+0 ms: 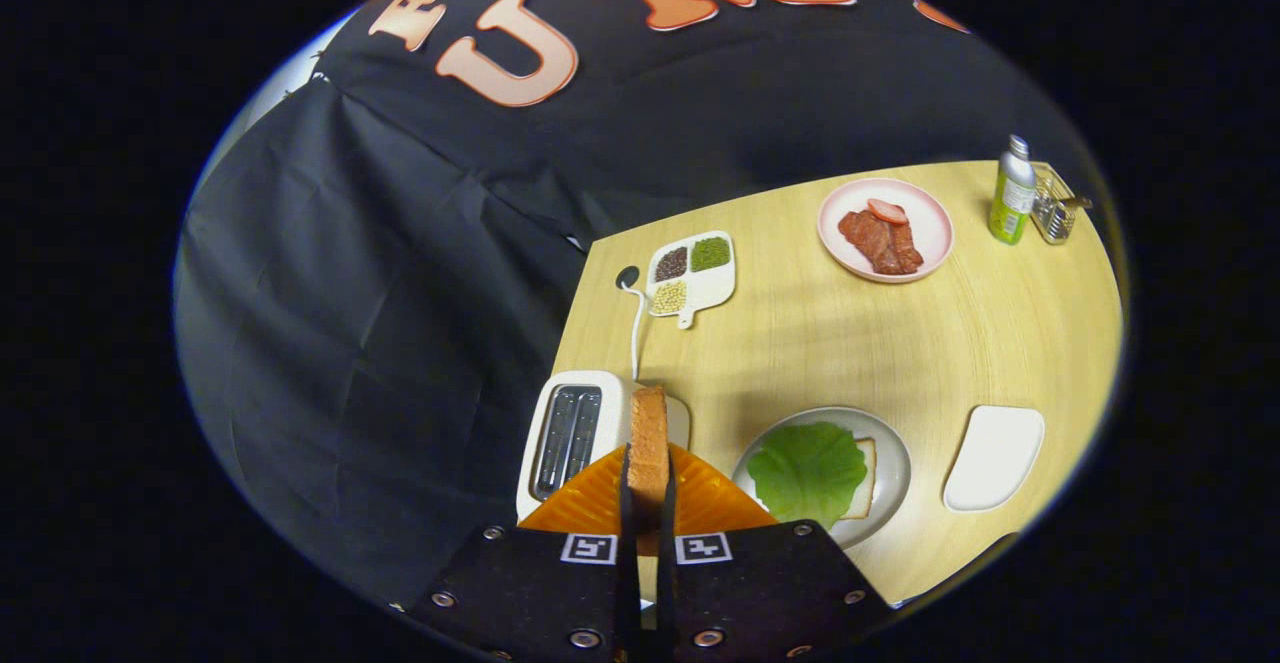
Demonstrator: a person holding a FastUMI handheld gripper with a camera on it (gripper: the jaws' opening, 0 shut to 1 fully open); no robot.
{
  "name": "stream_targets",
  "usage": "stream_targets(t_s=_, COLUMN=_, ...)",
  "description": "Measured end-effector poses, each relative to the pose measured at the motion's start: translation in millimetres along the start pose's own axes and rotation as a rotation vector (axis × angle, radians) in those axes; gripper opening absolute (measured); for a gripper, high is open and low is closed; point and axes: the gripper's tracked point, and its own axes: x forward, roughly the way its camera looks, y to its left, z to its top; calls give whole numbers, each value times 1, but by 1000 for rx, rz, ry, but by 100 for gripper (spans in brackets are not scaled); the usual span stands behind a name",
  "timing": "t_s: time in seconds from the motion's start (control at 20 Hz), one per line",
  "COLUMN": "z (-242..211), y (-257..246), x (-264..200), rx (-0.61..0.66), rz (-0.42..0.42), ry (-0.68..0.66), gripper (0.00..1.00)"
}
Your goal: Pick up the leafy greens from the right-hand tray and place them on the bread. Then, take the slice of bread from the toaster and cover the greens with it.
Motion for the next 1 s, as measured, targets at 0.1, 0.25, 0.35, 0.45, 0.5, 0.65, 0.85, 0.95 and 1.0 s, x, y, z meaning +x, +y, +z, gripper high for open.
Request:
stream_targets(t_s=0.1, z=-8, y=-21, x=1, rx=24, rz=23, ry=20, gripper=7)
stream_targets(t_s=0.25, z=-20, y=-52, x=6, rx=31, rz=25, ry=40, gripper=7)
stream_targets(t_s=0.35, z=-28, y=-67, x=10, rx=67, rz=43, ry=53, gripper=7)
stream_targets(t_s=0.45, z=-37, y=-81, x=17, rx=101, rz=60, ry=66, gripper=7)
stream_targets(t_s=0.5, z=-42, y=-88, x=22, rx=104, rz=70, ry=74, gripper=7)
stream_targets(t_s=0.65, z=-55, y=-109, x=38, rx=128, rz=81, ry=78, gripper=7)
stream_targets(t_s=0.85, z=-72, y=-133, x=55, rx=111, rz=59, ry=101, gripper=7)
stream_targets(t_s=0.95, z=-81, y=-157, x=65, rx=107, rz=-8, ry=116, gripper=7)
stream_targets(t_s=1.0, z=-81, y=-164, x=66, rx=113, rz=-19, ry=109, gripper=7)
